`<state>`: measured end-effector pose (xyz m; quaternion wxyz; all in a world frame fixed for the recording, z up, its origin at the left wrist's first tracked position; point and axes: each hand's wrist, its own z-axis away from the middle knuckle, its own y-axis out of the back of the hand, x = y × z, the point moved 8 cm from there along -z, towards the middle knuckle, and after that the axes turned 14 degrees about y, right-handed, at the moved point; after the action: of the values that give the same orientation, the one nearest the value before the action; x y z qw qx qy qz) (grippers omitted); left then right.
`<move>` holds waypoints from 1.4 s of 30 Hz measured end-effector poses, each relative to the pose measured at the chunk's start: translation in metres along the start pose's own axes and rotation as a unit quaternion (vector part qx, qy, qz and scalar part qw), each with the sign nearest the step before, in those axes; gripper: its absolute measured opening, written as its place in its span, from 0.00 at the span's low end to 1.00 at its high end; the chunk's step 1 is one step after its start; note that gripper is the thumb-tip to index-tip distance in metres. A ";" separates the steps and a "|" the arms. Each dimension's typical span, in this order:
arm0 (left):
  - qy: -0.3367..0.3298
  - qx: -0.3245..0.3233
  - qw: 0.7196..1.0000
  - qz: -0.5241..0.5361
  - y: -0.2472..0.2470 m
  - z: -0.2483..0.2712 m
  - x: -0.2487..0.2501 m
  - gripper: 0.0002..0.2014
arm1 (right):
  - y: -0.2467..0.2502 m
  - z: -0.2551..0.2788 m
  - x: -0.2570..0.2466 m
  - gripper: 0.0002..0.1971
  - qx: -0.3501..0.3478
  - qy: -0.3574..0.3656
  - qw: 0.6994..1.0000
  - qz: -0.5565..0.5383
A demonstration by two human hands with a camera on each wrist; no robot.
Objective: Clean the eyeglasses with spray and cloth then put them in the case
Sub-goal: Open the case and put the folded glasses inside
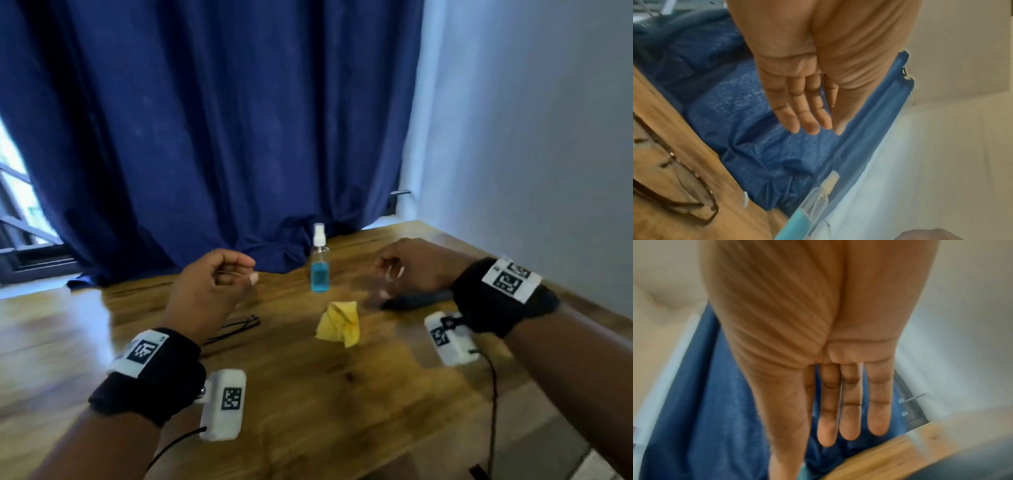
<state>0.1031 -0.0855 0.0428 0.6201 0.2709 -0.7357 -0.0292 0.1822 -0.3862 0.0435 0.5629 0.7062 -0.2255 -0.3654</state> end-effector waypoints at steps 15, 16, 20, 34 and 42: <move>-0.020 -0.001 0.999 0.041 0.010 -0.006 -0.016 0.05 | 0.011 0.003 0.046 0.32 -0.028 -0.001 1.000 -0.002; -0.027 0.020 0.998 0.049 0.019 -0.009 -0.020 0.04 | 0.024 -0.001 0.025 0.34 0.020 0.033 0.999 -0.031; -0.005 0.062 0.988 0.141 0.046 -0.024 -0.041 0.08 | 0.030 -0.043 -0.078 0.36 0.121 0.203 0.968 -0.082; 0.126 0.008 0.939 0.320 0.045 -0.037 -0.087 0.21 | -0.043 -0.138 -0.183 0.29 0.282 0.337 0.895 0.072; 0.054 -0.002 0.974 0.218 0.043 -0.035 -0.079 0.23 | -0.060 -0.142 -0.134 0.24 0.217 0.284 0.911 -0.203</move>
<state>0.1270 -0.0045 -0.0040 0.6508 0.1034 -0.7425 0.1200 0.2015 -0.1833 0.0346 0.3497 0.9156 0.0185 -0.1976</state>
